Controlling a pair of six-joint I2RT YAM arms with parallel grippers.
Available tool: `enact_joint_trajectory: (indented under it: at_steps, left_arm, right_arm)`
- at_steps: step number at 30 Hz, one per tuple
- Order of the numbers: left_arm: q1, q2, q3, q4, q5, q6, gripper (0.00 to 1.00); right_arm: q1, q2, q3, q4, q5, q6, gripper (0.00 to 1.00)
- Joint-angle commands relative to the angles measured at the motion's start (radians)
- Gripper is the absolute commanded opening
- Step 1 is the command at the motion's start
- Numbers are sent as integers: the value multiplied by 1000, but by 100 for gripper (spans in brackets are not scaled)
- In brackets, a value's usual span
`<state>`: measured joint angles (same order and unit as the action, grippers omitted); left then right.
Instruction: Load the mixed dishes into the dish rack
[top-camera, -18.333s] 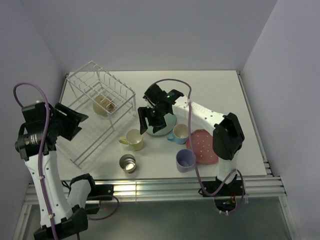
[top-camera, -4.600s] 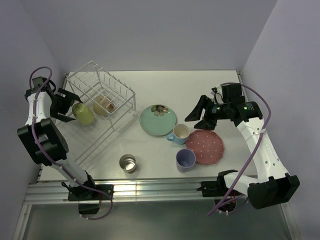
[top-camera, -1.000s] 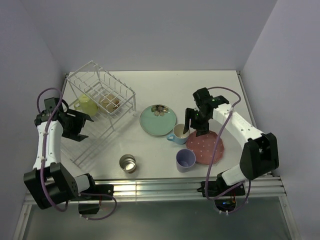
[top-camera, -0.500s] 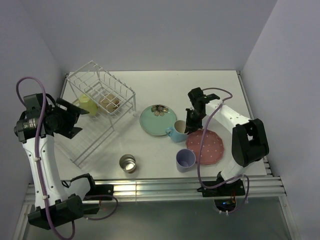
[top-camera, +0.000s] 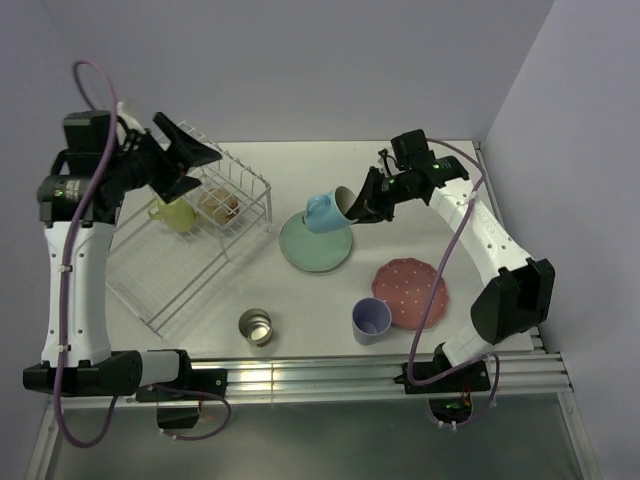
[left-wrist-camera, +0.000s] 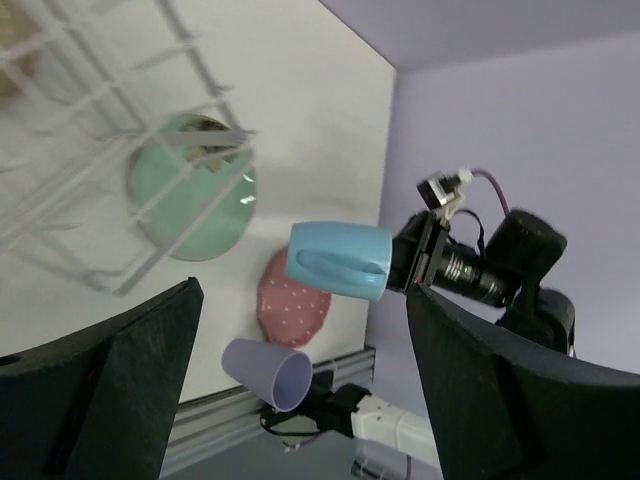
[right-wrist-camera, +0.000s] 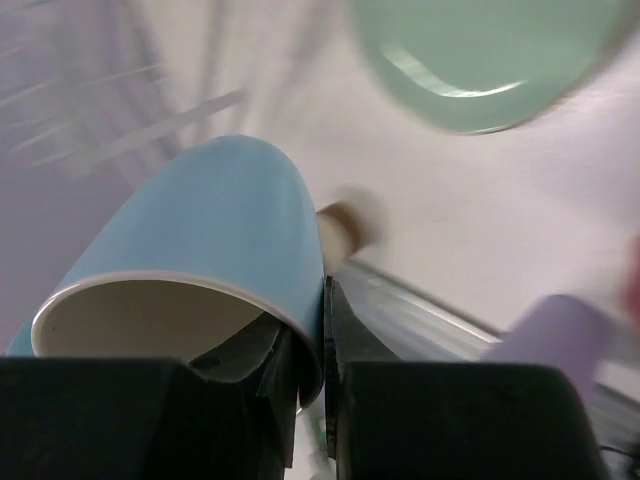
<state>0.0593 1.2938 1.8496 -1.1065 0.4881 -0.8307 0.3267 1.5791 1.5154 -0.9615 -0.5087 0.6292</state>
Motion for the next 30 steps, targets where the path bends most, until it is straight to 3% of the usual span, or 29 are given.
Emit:
enact_joint_trajectory:
  at_steps: [1,3,6,7,9,10,12,15,20,30]
  left_arm:
    - [-146,-37,-110,294,99,-40,89]
    - [-234,-48,-179,445,107,-47,90]
    - [-336,-19,-167,497,101,13,92]
    - [-355,-13,-158,497,86,60,94]
    - [-401,-1,-132,508,84,105,95]
    - [-411,-4,-128,519,84,138,97]
    - [-421,-8,-128,537,89,186,98]
    - [-424,-19,-130,571,135,246,99]
    - [-434,-24,-161,628,256,292,99]
    - [-447,-22,-184,728,435,312,99]
  right_arm:
    - [-9,-77,51,160,-420,194,0]
    - [-9,-96,36,226,-496,303,0]
    - [-11,-151,-45,461,-606,528,0]
    - [-11,-168,-81,665,-632,708,0]
    - [-11,-214,-203,913,-680,910,0]
    - [-9,-223,-237,1140,-691,1092,0]
    - [-9,-235,-314,1394,-705,1237,0]
    - [-5,-238,-363,1536,-699,1412,0]
    - [34,-212,-391,1705,-683,1555,0]
    - [90,-165,-333,1676,-685,1552,0]
